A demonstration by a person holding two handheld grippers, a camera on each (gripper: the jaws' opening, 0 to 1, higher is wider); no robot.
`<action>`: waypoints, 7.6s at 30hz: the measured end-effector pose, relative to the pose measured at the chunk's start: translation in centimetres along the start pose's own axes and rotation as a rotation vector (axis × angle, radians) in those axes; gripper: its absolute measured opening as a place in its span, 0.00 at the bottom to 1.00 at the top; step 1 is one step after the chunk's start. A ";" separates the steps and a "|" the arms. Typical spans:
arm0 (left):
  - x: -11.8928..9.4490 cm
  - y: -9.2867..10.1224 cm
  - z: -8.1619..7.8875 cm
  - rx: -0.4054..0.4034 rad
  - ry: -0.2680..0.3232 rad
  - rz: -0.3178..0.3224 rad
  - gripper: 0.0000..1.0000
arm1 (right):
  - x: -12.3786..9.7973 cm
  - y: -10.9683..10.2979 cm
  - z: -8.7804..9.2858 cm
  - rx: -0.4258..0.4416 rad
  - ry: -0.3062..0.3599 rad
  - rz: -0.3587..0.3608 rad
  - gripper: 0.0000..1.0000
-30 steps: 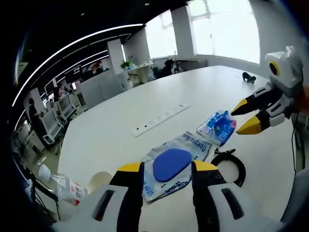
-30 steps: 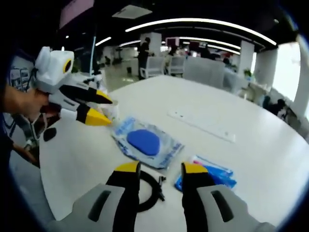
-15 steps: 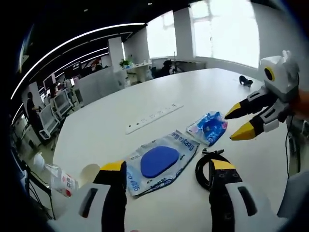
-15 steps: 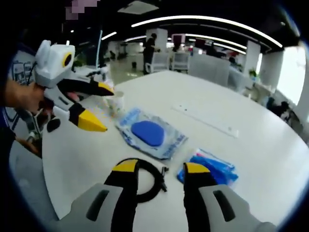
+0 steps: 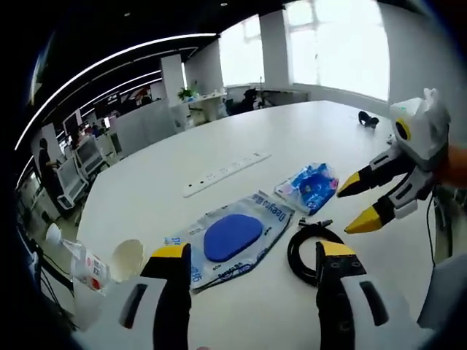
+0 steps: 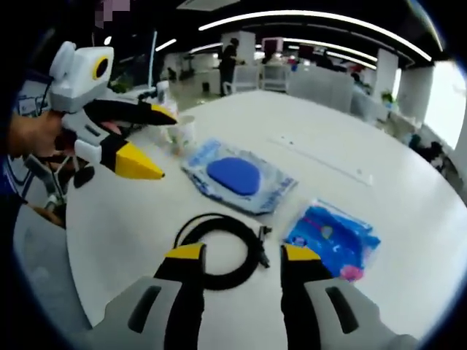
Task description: Arrange the tabletop items into an orderly group along one side of the table until the central work area is clear of visible clutter.
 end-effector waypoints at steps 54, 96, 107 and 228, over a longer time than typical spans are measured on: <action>4.1 4.7 5.0 -0.011 -0.121 0.109 0.51 | 2.9 -0.3 4.5 0.156 -0.065 0.004 0.19; 6.7 7.6 7.5 0.040 -0.192 0.150 0.18 | 4.7 -0.7 4.1 -0.012 -0.107 0.021 0.04; 6.2 7.3 7.0 -0.011 -0.190 0.144 0.07 | 4.1 -0.9 3.9 -0.008 -0.095 0.008 0.04; 1.3 3.2 5.3 0.090 -0.065 0.052 0.51 | 2.3 -4.1 0.7 0.011 0.035 -0.001 0.56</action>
Point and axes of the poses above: the point that each gripper's makers call its tool centre point, and the gripper's own axes: x roughly forward along the fingers, y roughly to its right, z roughly out of its underside, the point moved 3 cm from there along -x, roughly backward along the fingers, and after that the axes turned 3 degrees about -z, right-handed, at the moved point
